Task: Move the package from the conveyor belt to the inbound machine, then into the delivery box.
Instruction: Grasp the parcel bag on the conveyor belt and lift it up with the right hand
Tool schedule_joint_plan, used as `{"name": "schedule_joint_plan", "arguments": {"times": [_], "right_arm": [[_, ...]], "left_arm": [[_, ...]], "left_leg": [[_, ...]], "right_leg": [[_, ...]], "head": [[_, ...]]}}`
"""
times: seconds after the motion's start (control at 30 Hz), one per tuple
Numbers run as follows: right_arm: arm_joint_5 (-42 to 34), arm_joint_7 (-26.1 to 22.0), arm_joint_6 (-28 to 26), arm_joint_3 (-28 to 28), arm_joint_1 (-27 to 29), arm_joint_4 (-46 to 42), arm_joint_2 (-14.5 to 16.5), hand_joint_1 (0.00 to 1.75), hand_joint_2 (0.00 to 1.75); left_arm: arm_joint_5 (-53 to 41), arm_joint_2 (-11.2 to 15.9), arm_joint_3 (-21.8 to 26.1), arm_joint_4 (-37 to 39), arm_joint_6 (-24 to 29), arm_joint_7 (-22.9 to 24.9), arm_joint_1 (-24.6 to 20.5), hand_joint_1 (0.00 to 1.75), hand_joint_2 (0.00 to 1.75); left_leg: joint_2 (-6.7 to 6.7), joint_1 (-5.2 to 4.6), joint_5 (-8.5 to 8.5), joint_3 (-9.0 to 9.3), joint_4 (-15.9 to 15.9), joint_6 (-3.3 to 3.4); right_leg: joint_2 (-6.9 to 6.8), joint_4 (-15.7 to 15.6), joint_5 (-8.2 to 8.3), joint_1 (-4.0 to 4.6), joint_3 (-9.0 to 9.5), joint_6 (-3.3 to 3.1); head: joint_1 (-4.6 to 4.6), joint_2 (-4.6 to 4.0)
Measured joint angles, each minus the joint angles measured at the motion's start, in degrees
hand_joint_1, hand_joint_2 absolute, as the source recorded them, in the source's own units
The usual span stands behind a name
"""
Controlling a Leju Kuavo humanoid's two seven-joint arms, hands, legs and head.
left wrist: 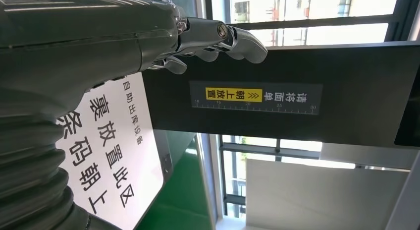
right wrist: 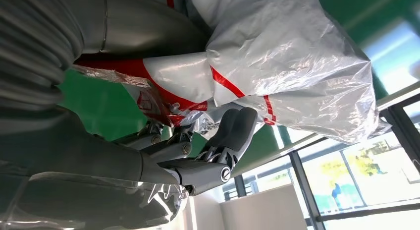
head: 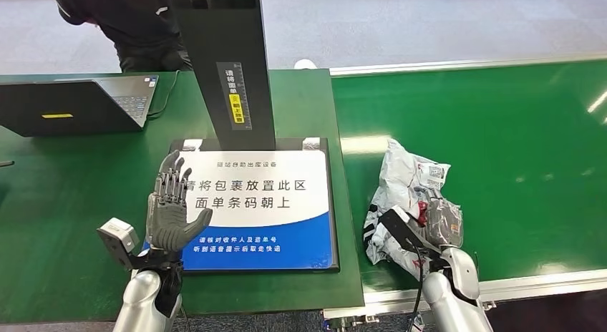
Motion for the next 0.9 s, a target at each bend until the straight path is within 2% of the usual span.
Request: {"name": "schedule_joint_plan", "arguments": {"times": [0.37, 0.43, 0.53, 0.7, 0.8, 0.9], "right_arm": [[-0.1, -0.8, -1.1, -0.8, 1.4, -3.2, 0.3, 1.75, 1.75], [-1.8, -3.8, -4.2, -1.0, 1.7, -3.9, 0.5, 1.75, 1.75], [-7.1, -12.3, -9.3, -2.3, 2.5, -7.0, 1.7, 1.75, 1.75], [-15.7, -27.3, -10.6, -7.4, 3.8, -13.9, 5.9, 1.75, 1.75], [-21.1, -30.9, -10.6, -9.2, 4.1, -16.6, 7.7, 1.75, 1.75], [-26.1, -30.9, -9.8, -8.6, 3.7, -17.9, 7.8, 1.75, 1.75]], "left_arm": [[0.0, 0.0, 0.0, -0.1, 0.0, 0.0, 0.0, 0.0, 1.75], [0.1, 0.0, 0.0, -0.1, 0.0, 0.0, 0.0, 0.0, 1.75], [0.3, 0.0, 0.0, -0.1, 0.3, 0.0, -0.1, 0.0, 1.75], [0.9, 0.0, -0.2, -0.1, 1.0, 0.0, -0.2, 0.0, 1.75], [1.0, 0.0, -0.3, -0.1, 1.1, 0.0, -0.4, 0.0, 1.75], [1.2, 0.0, -0.6, -0.1, 1.1, 0.0, -0.6, 0.0, 1.75]], "left_leg": [[0.0, 0.01, -0.01, -0.21, 0.0, -0.02], [0.0, 0.0, -0.01, -0.24, 0.0, -0.02], [0.01, 0.0, -0.01, -0.27, 0.0, -0.02], [0.03, 0.01, -0.02, -0.28, 0.0, -0.04], [0.03, 0.02, -0.03, -0.29, 0.0, -0.05], [0.04, 0.01, -0.03, -0.32, 0.0, -0.05]], "right_leg": [[0.0, 0.0, -0.03, 0.01, -0.24, -0.03], [0.0, 0.0, -0.03, 0.01, -0.26, -0.03], [0.0, 0.0, -0.03, 0.01, -0.31, -0.03], [0.02, 0.0, -0.05, 0.03, -0.35, -0.06], [0.02, 0.1, -0.06, 0.04, -0.36, -0.07], [0.03, 0.1, -0.05, 0.01, -0.36, -0.06]], "head": [[-0.01, 0.0], [-0.01, 0.0], [-0.01, 0.0], [-0.01, 0.0], [-0.01, 0.0], [0.01, 0.0]]}}
